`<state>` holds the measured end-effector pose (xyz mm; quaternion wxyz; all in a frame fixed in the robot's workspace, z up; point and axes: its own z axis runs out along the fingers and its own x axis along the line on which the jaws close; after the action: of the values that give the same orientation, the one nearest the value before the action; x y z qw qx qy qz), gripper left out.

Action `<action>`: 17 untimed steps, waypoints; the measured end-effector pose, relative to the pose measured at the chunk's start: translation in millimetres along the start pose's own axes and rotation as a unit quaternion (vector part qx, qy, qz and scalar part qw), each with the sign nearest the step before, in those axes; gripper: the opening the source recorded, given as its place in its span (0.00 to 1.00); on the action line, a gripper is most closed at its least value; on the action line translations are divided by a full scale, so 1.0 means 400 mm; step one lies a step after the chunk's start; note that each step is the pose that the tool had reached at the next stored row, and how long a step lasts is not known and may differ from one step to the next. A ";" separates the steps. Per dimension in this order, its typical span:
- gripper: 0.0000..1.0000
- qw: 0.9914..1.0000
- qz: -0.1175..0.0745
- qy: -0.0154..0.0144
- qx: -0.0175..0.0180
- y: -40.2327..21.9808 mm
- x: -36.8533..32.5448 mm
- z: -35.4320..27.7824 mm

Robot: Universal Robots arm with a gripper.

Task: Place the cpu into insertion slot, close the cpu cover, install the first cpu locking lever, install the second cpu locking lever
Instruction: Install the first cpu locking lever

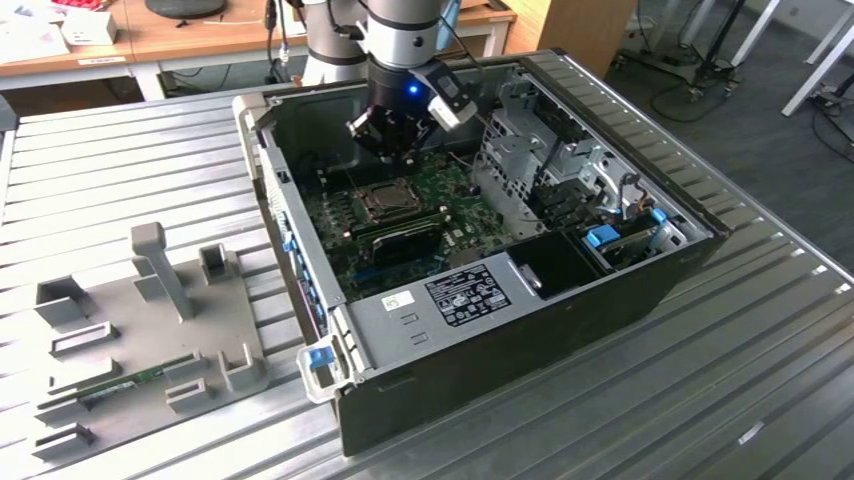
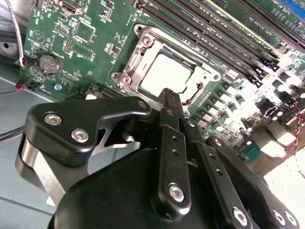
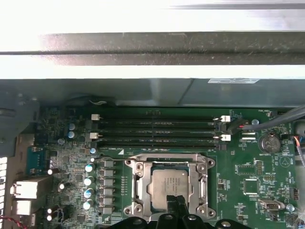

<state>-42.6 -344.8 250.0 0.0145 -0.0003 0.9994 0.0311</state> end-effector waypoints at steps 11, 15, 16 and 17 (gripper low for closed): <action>0.10 1.000 0.000 0.000 0.000 0.000 0.041 0.000; 0.10 1.000 0.000 0.000 0.000 0.000 0.055 0.000; 0.10 1.000 0.000 0.000 0.001 0.000 0.058 0.000; 0.10 1.000 0.000 0.000 0.001 0.000 0.060 -0.001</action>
<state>-66.8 -344.8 249.5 0.0145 -0.0003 0.9994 0.0304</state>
